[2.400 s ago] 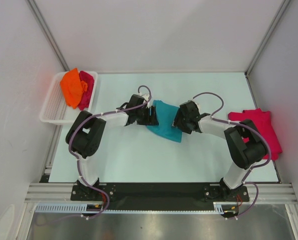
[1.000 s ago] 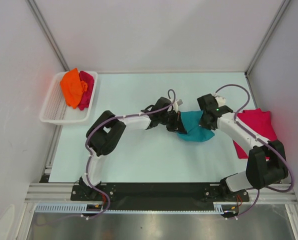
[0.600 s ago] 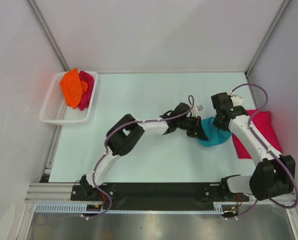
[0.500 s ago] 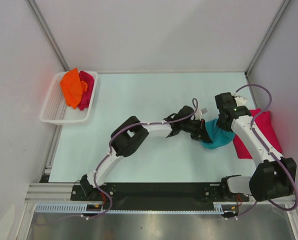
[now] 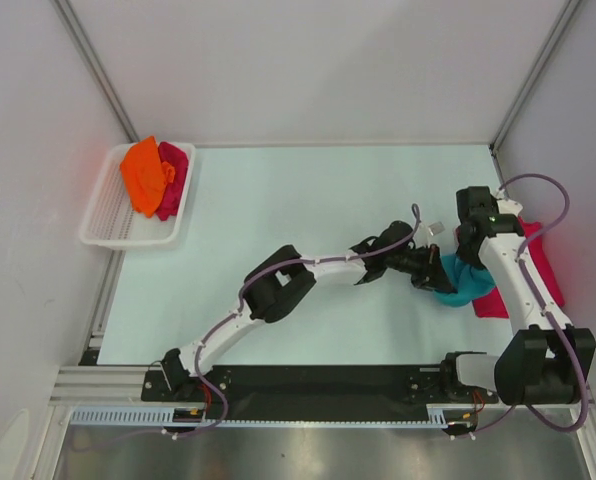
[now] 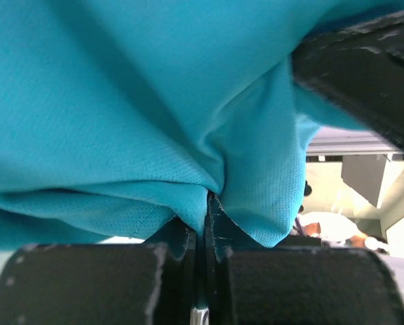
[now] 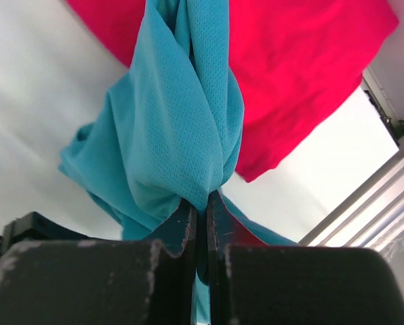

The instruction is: Fold and stack the t-shirts

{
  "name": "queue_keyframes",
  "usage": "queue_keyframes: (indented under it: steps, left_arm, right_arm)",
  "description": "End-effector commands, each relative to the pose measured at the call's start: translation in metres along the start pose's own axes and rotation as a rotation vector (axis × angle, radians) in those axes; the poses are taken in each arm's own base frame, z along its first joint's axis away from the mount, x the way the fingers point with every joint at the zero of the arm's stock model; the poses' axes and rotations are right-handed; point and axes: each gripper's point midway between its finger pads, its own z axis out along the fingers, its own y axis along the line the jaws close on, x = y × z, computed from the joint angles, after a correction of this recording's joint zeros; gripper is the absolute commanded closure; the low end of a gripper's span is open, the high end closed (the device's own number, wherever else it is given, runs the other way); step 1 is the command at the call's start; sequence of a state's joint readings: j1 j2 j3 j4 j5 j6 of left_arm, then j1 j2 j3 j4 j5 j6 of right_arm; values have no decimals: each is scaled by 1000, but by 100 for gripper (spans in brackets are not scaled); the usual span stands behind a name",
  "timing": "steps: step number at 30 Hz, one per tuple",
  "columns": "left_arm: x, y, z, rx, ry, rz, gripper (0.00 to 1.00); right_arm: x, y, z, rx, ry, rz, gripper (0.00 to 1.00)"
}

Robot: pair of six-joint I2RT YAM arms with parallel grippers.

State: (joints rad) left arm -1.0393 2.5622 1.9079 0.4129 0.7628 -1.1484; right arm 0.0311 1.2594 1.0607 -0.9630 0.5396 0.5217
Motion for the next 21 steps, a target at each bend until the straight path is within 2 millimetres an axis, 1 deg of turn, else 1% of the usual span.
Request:
queue_keyframes:
  steps: [1,2,3,4,5,7,8,9,10,11,12,13,14,15,16,17,18,19,20,21]
  left_arm:
    - [8,-47,27,82,35,49,72]
    - [13,-47,31,79,48,49,57]
    - [16,-48,31,78,58,53,44]
    - [20,-38,31,51,68,53,11]
    - [19,-42,27,43,63,65,1]
    - [25,-19,18,-32,70,68,1]
    - [19,-27,9,-36,50,84,0]
    - [17,-25,2,-45,42,101,0]
    - [19,-19,-9,-72,31,90,0]
    - [14,-13,-19,-86,13,88,1]
    - [10,-12,-27,-88,-5,94,0]
    - [16,-5,-40,-112,-12,74,0]
    - [9,1,-54,-127,-41,66,0]
    - [6,5,-63,-134,-62,67,0]
    - [12,16,-79,-169,-80,44,1]
    - [6,24,-93,-186,-107,29,0]
    - [4,27,-102,-183,-126,31,0]
    - [10,36,-114,-204,-132,7,0]
    - [5,42,-126,-209,-149,-6,1]
    - [3,42,-131,-201,-160,-2,1]
  right_arm:
    - [-19,-15,-6,15,-47,53,100]
    - [-19,-16,-6,18,-49,60,100]
    - [-19,-19,-5,26,-48,62,100]
    - [-18,-21,-4,36,-46,64,100]
    - [-18,-22,-3,39,-46,65,100]
    - [-18,-24,-2,50,-44,69,100]
    - [-16,-25,-1,54,-38,66,100]
    - [-15,-25,1,58,-35,68,100]
    - [-13,-26,3,67,-28,69,100]
    - [-11,-27,4,72,-22,72,100]
    - [-10,-28,5,76,-18,75,100]
    - [-10,-32,7,86,-13,90,100]
    - [-8,-32,9,86,-6,95,100]
    - [-6,-32,11,79,6,102,100]
    - [-6,-34,12,83,9,109,100]
    - [-5,-35,14,89,13,117,100]
    - [-5,-36,15,90,15,119,100]
    - [-7,-38,14,99,8,124,100]
    - [-8,-40,15,106,6,131,100]
    - [-10,-42,15,113,1,139,100]
